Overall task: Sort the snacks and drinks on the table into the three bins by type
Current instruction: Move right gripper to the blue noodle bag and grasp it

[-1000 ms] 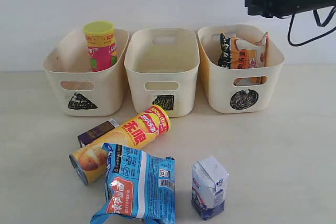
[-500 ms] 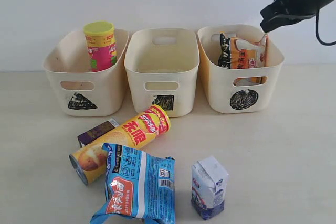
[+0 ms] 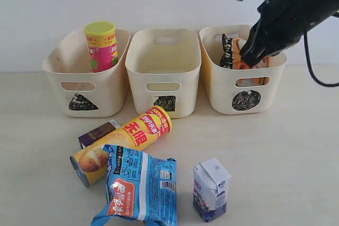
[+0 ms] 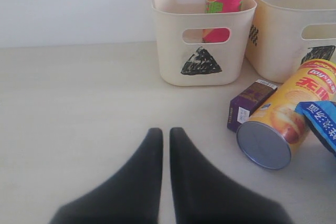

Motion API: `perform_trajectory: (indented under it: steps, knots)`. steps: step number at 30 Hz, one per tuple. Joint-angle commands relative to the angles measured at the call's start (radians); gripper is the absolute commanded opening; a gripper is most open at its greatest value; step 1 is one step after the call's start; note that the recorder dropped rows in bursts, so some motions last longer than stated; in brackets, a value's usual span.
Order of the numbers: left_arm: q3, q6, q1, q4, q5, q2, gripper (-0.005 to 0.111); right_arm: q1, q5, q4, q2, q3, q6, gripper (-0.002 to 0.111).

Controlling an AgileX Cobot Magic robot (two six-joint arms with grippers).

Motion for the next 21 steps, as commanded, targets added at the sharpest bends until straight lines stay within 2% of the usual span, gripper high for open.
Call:
perform_trajectory:
  steps: [1, 4, 10, 13, 21]
  knots:
    - [0.003, -0.007, 0.003, -0.01, -0.006, -0.003, 0.004, 0.078, 0.068, 0.032, -0.015, 0.012, -0.083, 0.0]
    - [0.003, -0.007, 0.003, -0.01, -0.006, -0.003, 0.004, 0.143, 0.101, 0.102, -0.01, 0.012, -0.127, 0.0]
    - [0.003, -0.007, 0.003, -0.01, -0.006, -0.003, 0.004, 0.316, 0.098, 0.073, 0.008, 0.012, -0.12, 0.0]
    - [0.003, -0.007, 0.003, -0.01, -0.006, -0.003, 0.004, 0.4, 0.046, -0.001, 0.014, 0.027, -0.022, 0.0]
    - [0.003, -0.007, 0.003, -0.01, -0.006, -0.003, 0.004, 0.59, -0.241, -0.397, 0.014, 0.182, 0.422, 0.0]
